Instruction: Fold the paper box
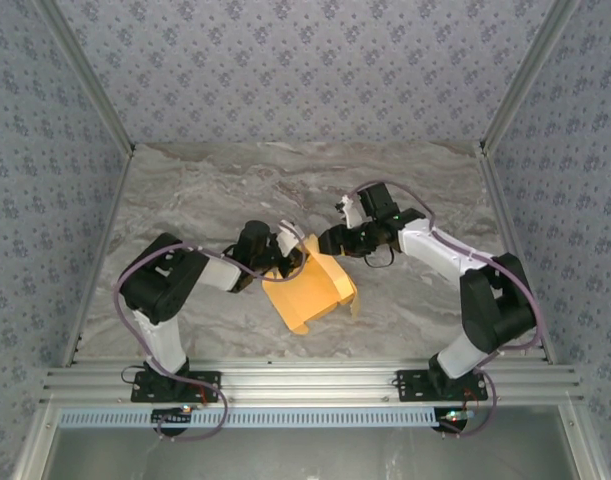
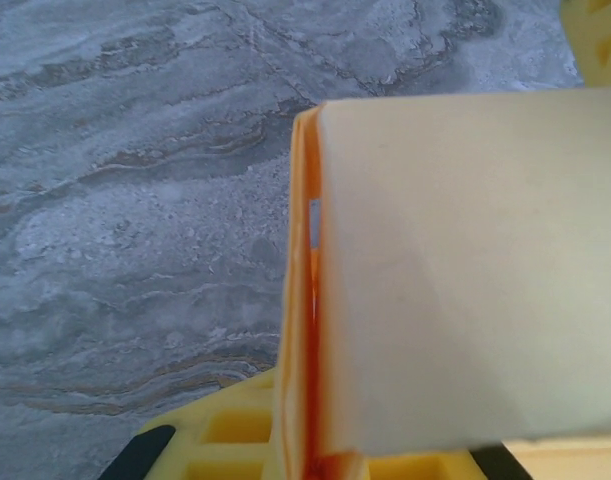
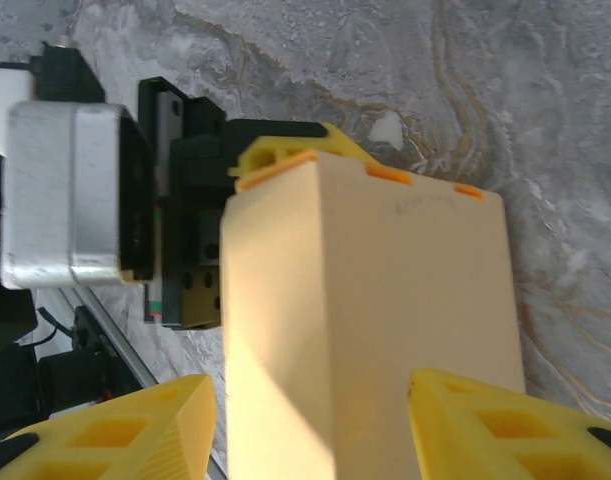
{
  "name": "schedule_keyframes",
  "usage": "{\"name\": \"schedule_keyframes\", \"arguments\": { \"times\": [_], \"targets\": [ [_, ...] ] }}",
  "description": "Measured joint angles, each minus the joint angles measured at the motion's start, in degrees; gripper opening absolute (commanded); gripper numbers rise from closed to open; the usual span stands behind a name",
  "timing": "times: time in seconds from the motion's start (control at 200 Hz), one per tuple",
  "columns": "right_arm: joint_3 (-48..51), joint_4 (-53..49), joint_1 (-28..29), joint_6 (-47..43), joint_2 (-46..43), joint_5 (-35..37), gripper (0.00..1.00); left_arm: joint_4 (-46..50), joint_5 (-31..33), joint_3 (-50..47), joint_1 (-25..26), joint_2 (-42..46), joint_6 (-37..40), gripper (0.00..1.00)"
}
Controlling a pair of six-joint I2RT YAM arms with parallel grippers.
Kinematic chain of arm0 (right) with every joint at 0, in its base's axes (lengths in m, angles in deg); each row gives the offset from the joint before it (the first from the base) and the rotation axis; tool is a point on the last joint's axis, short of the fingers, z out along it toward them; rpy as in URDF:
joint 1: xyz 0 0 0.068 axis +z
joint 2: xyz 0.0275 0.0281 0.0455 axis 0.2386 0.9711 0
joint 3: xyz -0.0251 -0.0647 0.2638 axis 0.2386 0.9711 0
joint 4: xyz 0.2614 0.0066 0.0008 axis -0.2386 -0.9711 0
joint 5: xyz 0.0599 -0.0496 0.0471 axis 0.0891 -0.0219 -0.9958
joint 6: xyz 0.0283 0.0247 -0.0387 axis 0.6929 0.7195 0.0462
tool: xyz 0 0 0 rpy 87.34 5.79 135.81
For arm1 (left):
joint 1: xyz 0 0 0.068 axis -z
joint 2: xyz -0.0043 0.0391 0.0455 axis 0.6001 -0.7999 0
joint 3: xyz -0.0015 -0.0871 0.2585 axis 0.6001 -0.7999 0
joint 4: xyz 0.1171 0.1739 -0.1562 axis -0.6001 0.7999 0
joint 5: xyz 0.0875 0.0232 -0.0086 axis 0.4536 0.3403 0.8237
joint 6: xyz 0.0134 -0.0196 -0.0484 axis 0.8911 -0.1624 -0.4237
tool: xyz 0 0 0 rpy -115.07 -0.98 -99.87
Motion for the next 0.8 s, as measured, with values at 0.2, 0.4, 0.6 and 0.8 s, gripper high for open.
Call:
{"name": "schedule_keyframes", "arguments": {
  "times": [0.2, 0.4, 0.6, 0.8],
  "targets": [
    [-0.3, 0.9, 0.0, 0.1, 2.9, -0.3, 0.41, -0.2, -1.0, 1.2, 0.2, -1.4, -0.2, 0.24],
    [-0.3, 1.6, 0.0, 0.4, 4.1, 0.0, 0.39, -1.2, -0.5, 1.2, 0.5, -1.9, -1.2, 0.34],
    [-0.3, 1.9, 0.3, 0.4, 4.1, 2.0, 0.38, -4.0, 0.7, 0.9, 0.5, -1.9, -1.7, 0.31],
    [-0.3, 1.8, 0.6, 0.4, 4.1, 2.5, 0.38, -6.4, 1.7, -0.2, 0.5, -1.9, -1.6, 0.23]
  ]
}}
